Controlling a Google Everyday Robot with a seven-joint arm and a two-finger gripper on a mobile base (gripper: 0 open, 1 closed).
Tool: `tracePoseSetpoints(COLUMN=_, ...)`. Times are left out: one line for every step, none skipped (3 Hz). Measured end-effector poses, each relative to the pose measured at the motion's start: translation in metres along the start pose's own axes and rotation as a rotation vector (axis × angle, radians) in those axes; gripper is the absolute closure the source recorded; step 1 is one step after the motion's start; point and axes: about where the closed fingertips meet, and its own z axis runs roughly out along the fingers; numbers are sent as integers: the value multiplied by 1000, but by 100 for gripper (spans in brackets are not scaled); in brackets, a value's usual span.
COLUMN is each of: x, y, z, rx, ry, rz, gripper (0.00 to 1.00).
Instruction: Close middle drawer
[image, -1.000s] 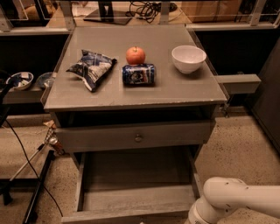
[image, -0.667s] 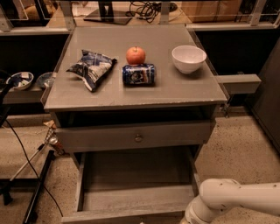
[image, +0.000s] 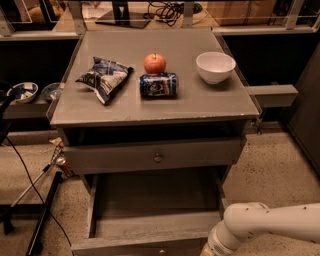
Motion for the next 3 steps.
tracePoseSetpoints(x=-1, y=1, z=7, rx=-12, ry=0, rz=5, gripper=100)
tracePoseSetpoints(x=-10, y=-6, z=6, rx=9, ry=-15, rz=5, gripper=100)
tracePoseSetpoints(x=-12, y=-7, z=4, rx=18, ry=-21, rz=4, gripper=100)
